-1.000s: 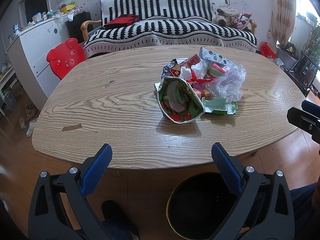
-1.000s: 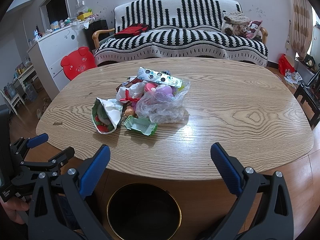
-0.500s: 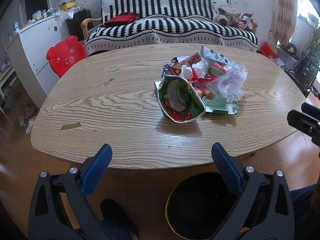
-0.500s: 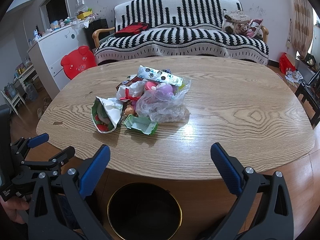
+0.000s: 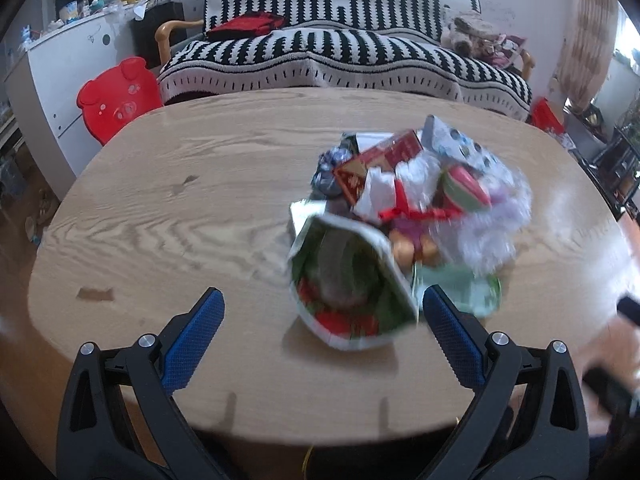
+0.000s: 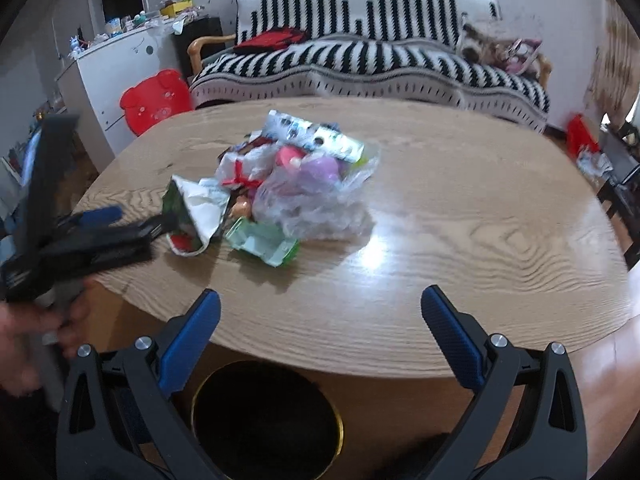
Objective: Collect trash
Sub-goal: 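Grasp the green-white paper bag with the left tool while the right grasps the green tray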
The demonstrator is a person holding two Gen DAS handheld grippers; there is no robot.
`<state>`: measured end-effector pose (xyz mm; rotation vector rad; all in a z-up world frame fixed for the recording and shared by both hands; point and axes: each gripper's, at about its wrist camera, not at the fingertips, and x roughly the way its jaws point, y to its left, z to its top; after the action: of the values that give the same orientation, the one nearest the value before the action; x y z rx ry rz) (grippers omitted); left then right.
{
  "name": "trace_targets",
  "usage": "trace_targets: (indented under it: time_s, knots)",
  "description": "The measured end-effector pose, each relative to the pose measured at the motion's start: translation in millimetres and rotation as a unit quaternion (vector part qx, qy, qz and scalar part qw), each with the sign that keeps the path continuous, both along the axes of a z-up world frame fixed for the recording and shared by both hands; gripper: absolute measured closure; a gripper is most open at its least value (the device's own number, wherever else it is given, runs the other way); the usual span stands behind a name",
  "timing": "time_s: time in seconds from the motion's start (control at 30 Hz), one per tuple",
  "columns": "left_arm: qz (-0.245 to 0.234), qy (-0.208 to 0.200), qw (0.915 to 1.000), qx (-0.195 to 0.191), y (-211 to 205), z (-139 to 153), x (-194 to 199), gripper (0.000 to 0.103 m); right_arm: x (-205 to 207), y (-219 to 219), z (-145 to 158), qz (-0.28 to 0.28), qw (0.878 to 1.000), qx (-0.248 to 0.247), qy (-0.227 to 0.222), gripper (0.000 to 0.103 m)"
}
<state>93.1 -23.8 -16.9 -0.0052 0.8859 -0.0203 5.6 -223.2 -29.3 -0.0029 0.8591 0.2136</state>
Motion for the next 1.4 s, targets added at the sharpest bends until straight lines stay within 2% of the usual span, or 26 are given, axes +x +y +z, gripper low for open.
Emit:
trace_targets:
  time_s: [0.1, 0.23, 0.3, 0.43, 0.53, 0.6, 0.67, 0.8, 0.87, 0.93, 1.0, 1.03, 1.17, 1.3, 1.4]
  knots:
    - [0.004, 0.001, 0.9999, 0.012, -4, -13, 17, 0.006, 6, 13, -7, 0.017, 1.0, -0.011, 0.005, 0.006]
    - [0.018, 0.02, 0.9996, -0.006, 1, -29, 34, 0.006, 27, 38, -22, 0.057, 0.997, -0.054, 0.001, 0.006]
    - [0.019, 0.014, 0.9997, -0.007, 3, -29, 38, 0.006, 39, 45, -35, 0.076, 0.995, -0.072, 0.005, 0.006]
    - [0.009, 0.006, 0.9999, 0.003, 5, -29, 41, 0.007, 66, 51, -54, 0.114, 0.992, -0.052, 0.018, 0.009]
    - [0.004, 0.009, 0.9999, -0.007, 8, -29, 42, 0.021, 80, 55, -64, 0.134, 0.99, -0.039, 0.025, 0.012]
    - [0.0, 0.015, 0.9999, -0.006, 9, -32, 45, 0.026, 87, 57, -73, 0.138, 0.989, -0.043, 0.031, 0.012]
    - [-0.003, 0.017, 0.9998, -0.007, 11, -33, 46, 0.038, 92, 58, -78, 0.141, 0.989, -0.04, 0.035, 0.014]
    - [-0.008, 0.013, 0.9998, -0.01, 12, -33, 47, 0.041, 100, 62, -80, 0.15, 0.988, -0.02, 0.033, 0.017]
    - [-0.008, 0.015, 0.9998, -0.011, 12, -30, 46, 0.043, 105, 65, -80, 0.151, 0.988, -0.019, 0.03, 0.023]
    - [-0.003, 0.011, 0.9999, -0.001, 13, -26, 44, 0.044, 107, 67, -78, 0.15, 0.988, -0.024, 0.026, 0.035]
    - [0.0, 0.008, 1.0, 0.004, 16, -22, 41, 0.044, 107, 66, -77, 0.151, 0.988, -0.018, 0.028, 0.053]
    - [0.003, 0.006, 1.0, 0.004, 19, -20, 40, 0.044, 108, 65, -76, 0.15, 0.988, -0.012, 0.031, 0.056]
    - [0.017, 0.007, 0.9998, -0.009, 33, -12, 35, 0.044, 103, 66, -71, 0.146, 0.989, -0.012, 0.025, 0.061]
    - [0.026, 0.003, 0.9995, -0.018, 44, -3, 28, 0.044, 89, 65, -56, 0.145, 0.989, 0.021, 0.013, 0.067]
    - [0.029, -0.004, 0.9993, -0.022, 49, 5, 21, 0.044, 83, 62, -40, 0.141, 0.989, 0.043, 0.004, 0.067]
